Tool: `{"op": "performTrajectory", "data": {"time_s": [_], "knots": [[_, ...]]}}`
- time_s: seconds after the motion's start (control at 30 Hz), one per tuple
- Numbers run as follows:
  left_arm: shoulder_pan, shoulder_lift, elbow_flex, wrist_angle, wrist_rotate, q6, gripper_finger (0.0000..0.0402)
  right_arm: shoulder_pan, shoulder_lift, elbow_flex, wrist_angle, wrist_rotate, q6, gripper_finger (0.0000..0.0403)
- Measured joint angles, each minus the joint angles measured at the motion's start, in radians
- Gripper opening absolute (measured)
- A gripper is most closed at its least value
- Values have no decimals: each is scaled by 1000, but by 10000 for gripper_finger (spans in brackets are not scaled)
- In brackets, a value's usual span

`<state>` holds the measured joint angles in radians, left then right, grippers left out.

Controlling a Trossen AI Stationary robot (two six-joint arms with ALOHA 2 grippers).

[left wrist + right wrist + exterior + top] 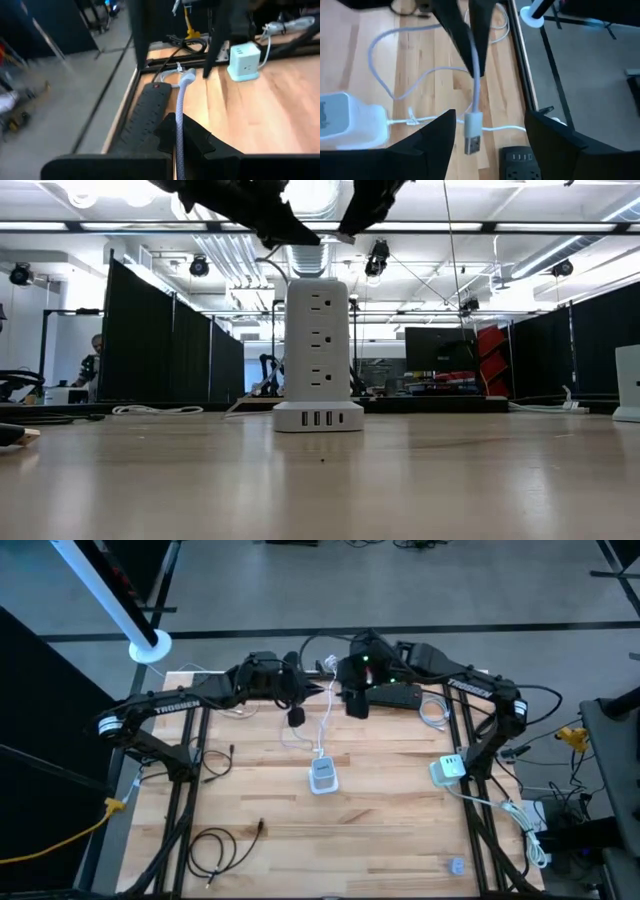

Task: Insert USB
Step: Insert the bottom white charger cable into the black outlet extension

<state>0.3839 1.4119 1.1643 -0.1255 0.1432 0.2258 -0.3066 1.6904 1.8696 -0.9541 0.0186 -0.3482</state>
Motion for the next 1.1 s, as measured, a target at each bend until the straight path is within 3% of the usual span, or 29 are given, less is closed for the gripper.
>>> {"op": "performTrajectory", "data": {"time_s": [0.23,0.73,1.1], "knots": [[9,1,0,-24,-29,-147,0,41,28,1,9,164,-54,178],[13,1,0,21,-56,-246,0,54,30,-23,57,178,-97,86],[12,1,0,27,-54,-262,0,53,30,-29,78,207,-122,78]]}}
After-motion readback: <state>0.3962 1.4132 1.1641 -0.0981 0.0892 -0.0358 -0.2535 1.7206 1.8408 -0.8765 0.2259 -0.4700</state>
